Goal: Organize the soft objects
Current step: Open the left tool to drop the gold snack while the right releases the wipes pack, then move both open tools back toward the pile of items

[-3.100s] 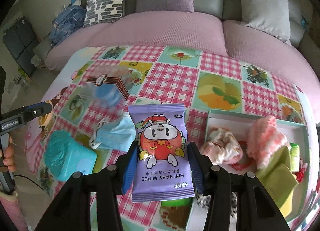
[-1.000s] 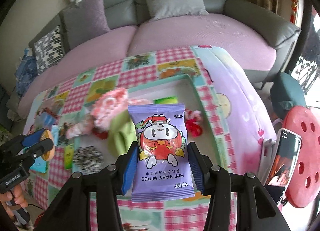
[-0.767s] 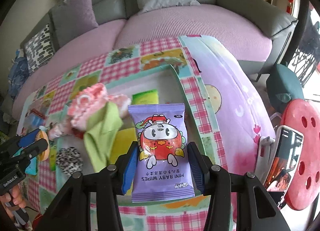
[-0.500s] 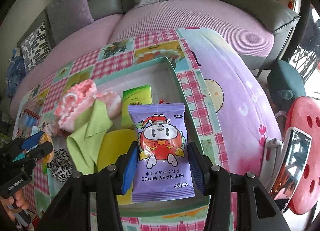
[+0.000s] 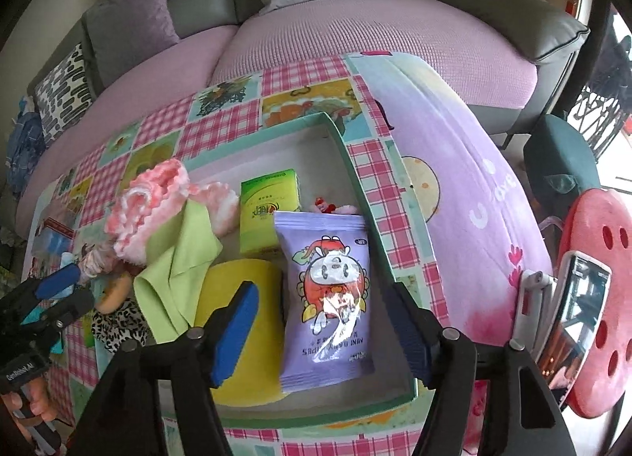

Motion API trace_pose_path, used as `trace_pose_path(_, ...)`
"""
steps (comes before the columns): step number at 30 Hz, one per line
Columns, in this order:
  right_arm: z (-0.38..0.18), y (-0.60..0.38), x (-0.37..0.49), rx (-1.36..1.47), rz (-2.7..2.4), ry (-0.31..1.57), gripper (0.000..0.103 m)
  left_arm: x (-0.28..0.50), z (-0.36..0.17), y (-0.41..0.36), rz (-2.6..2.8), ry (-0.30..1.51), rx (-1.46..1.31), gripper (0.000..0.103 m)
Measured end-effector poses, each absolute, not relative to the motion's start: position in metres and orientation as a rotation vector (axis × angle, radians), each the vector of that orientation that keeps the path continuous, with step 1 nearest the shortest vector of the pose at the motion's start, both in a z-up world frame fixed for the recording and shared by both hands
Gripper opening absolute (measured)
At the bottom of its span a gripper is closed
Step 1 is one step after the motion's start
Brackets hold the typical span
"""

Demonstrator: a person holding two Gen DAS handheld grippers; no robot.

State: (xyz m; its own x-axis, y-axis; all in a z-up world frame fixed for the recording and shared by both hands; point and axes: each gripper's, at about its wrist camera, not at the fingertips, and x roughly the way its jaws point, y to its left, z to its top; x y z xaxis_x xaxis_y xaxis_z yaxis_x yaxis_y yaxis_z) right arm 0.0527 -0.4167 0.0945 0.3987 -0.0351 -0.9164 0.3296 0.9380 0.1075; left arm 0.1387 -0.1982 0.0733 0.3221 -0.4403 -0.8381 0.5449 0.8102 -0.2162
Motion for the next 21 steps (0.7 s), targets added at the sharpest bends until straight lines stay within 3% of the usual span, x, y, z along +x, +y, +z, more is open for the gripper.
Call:
trace_pose_path(4,0.102,-0.413,0.046,0.281,-0.243,1.147,0.071,0.136,0.084,-0.181,-0.587,1.040,0.105,0.065)
trace_pose_path(8,0.111,-0.404,0.038,0.266,-0.236,1.147,0.071,0.134,0.088,-0.159,-0.505,1.043,0.098,0.077)
trace_pose_path(13,0.120,-0.388,0.030,0.250,-0.225,1.147,0.071,0.129,0.096,-0.136,-0.453,1.041,0.055,0.078)
trace_pose_path(15,0.124,-0.381,0.027,0.245,-0.220,1.146,0.072,0.127,0.097,-0.130,-0.432,1.036,0.054,0.083)
trace_pose_path(16,0.125,-0.378,0.026,0.243,-0.216,1.146,0.075,0.125,0.097,-0.126,-0.409,1.034,0.060,0.087)
trace_pose_path(18,0.129,-0.371,0.022,0.228,-0.209,1.146,0.098,0.122,0.097,-0.120,-0.376,1.029,0.069,0.095)
trace_pose_path(21,0.134,-0.360,0.017,0.195,-0.206,1.137,0.101,0.118,0.096,-0.110,-0.349,1.037,0.061,0.095)
